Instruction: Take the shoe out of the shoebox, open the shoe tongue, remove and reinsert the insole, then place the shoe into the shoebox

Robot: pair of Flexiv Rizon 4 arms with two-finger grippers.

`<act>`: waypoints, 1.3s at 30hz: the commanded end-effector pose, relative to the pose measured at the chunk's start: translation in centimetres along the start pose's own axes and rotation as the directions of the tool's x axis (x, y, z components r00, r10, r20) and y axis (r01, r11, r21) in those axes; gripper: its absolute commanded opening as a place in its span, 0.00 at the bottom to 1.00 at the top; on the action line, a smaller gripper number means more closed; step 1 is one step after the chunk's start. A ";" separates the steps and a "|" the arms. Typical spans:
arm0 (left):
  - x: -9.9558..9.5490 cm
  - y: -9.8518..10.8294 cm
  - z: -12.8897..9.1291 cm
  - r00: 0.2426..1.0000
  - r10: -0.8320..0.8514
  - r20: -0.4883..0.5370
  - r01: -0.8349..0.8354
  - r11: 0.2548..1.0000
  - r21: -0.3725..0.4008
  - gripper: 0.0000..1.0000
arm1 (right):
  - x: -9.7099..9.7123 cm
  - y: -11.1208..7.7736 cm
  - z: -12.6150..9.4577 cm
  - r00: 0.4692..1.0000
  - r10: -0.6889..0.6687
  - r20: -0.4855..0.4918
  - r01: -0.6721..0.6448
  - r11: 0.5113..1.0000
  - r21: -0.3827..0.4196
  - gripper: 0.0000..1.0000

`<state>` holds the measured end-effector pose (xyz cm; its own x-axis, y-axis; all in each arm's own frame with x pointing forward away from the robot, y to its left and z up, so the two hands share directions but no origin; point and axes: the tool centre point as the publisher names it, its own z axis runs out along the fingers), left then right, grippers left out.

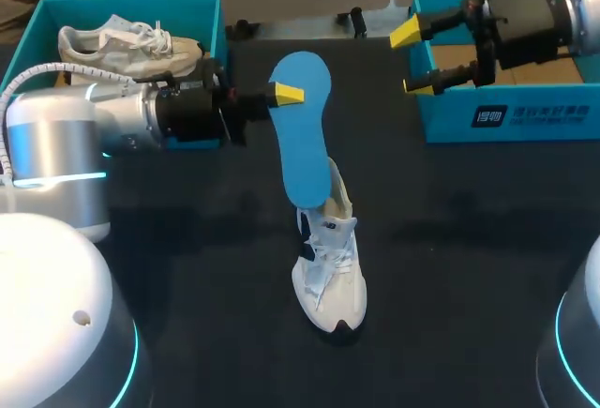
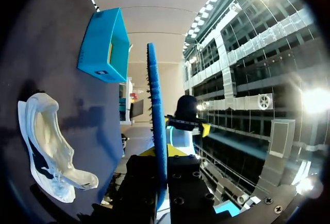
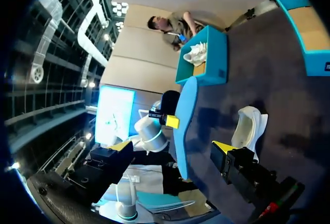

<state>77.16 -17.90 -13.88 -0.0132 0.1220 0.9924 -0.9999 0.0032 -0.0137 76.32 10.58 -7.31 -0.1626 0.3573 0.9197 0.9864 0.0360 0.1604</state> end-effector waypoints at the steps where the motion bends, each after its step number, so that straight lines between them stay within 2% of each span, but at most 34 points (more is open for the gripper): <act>1: -0.3 -0.4 0.3 1.000 0.007 0.005 -0.007 1.000 0.004 0.00 | 1.6 -0.5 0.4 0.986 0.003 0.166 -0.002 1.000 -0.008 1.00; 8: -0.8 -1.0 0.5 0.999 0.042 0.017 -0.043 0.999 0.028 0.00 | 3.2 -0.6 1.7 0.950 -0.015 0.312 0.013 1.000 0.008 1.00; 16: -0.8 -1.0 0.5 0.999 0.042 0.017 -0.043 0.999 0.028 0.00 | 5.2 -0.3 3.9 0.855 0.009 0.519 0.000 1.000 -0.017 1.00; 22: -0.8 -1.0 0.5 0.999 0.042 0.017 -0.043 0.999 0.028 0.00 | 6.0 -0.1 4.8 0.799 0.016 0.601 0.008 0.999 -0.037 1.00; 30: -0.8 -1.0 0.5 0.999 0.042 0.017 -0.043 0.999 0.028 0.00 | 6.5 0.3 6.0 0.710 0.025 0.704 -0.010 1.000 -0.026 1.00; 39: -0.8 -1.0 0.5 0.999 0.042 0.017 -0.043 0.999 0.028 0.00 | 6.2 0.8 7.9 0.576 0.056 0.815 -0.047 0.998 -0.036 1.00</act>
<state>78.29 -18.46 -14.61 -0.0544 0.1066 0.9928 -0.9983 -0.0267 -0.0518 75.53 18.93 -4.03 -0.0553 0.8756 0.4798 0.9900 -0.0143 0.1402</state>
